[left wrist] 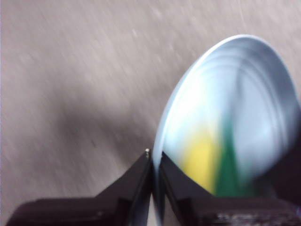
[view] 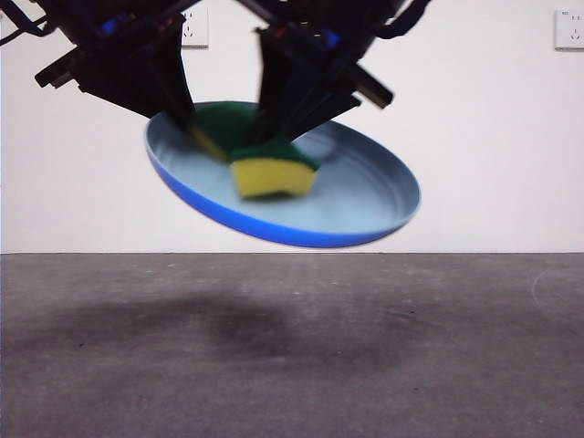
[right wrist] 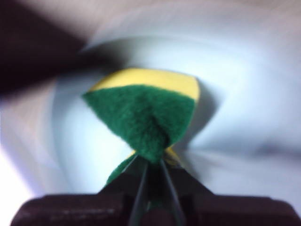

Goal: Pick up the plate,pick up the cloth,clean the plate with the cloth

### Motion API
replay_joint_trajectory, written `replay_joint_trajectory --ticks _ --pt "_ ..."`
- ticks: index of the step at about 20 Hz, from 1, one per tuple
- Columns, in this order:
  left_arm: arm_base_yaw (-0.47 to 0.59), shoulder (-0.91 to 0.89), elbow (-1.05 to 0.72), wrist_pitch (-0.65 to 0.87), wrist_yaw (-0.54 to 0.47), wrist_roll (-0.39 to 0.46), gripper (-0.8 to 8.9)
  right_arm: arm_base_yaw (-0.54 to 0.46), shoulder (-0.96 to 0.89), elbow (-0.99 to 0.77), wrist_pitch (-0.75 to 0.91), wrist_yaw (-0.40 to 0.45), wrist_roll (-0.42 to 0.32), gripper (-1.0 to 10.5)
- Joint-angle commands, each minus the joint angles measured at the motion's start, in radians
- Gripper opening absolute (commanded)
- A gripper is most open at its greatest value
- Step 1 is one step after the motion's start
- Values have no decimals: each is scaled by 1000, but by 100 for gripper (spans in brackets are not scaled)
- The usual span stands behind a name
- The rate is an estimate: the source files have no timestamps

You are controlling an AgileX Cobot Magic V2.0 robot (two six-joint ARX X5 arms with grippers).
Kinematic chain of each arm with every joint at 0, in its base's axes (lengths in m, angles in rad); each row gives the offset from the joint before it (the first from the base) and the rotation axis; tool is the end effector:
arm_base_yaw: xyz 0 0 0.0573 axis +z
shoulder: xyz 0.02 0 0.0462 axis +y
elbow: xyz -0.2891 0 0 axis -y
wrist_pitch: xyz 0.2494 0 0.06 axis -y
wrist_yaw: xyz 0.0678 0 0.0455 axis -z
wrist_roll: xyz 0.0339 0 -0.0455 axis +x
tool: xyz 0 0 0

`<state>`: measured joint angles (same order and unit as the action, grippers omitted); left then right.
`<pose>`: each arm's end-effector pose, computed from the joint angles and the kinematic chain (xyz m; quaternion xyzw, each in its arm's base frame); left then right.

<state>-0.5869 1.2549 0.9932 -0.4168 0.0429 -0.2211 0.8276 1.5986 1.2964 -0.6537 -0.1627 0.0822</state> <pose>0.2205 -0.1484 0.3079 -0.0101 0.3508 -0.2549 0.9010 0.2276 0.2558 0.2928 -0.1179 0.4517 0.4037 0.7868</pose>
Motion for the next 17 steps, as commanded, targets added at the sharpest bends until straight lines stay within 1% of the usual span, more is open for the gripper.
replay_joint_trajectory --ticks 1,3,4,6,7,8,9,11,12,14,15,16,17 --pt "27 -13 10 51 11 -15 -8 56 21 -11 -132 105 -21 -12" --pt "65 -13 10 32 23 -15 -8 75 18 -11 -244 278 -28 -12" --pt "79 -13 10 16 49 -14 -8 75 17 -11 -284 397 -29 -12" --pt "95 -13 10 -24 118 -12 -8 50 10 -11 -287 632 -28 -11" --pt "96 -13 10 -37 143 -10 -8 30 6 -11 -250 696 -29 -11" --pt "95 -13 10 -47 165 -5 -8 2 2 -11 -177 701 -30 -11" --pt "94 -13 10 -50 188 1 -8 -14 0 -11 -122 672 -30 -11" --pt "88 -13 10 -55 230 8 -8 -40 -2 -11 -33 576 -30 -11" --pt "83 -13 10 -55 248 7 -8 -54 -2 -11 18 489 -30 -11" --pt "77 -13 10 -42 254 7 -8 -75 -2 -11 106 231 -21 -11" --pt "77 -13 10 -29 254 6 -8 -74 -2 -11 122 123 -14 -11" --pt "77 -13 10 -14 253 5 -8 -68 -2 -11 122 33 -3 -11" --pt "77 -13 10 3 251 2 -8 -56 -2 -11 106 -34 -2 -11"
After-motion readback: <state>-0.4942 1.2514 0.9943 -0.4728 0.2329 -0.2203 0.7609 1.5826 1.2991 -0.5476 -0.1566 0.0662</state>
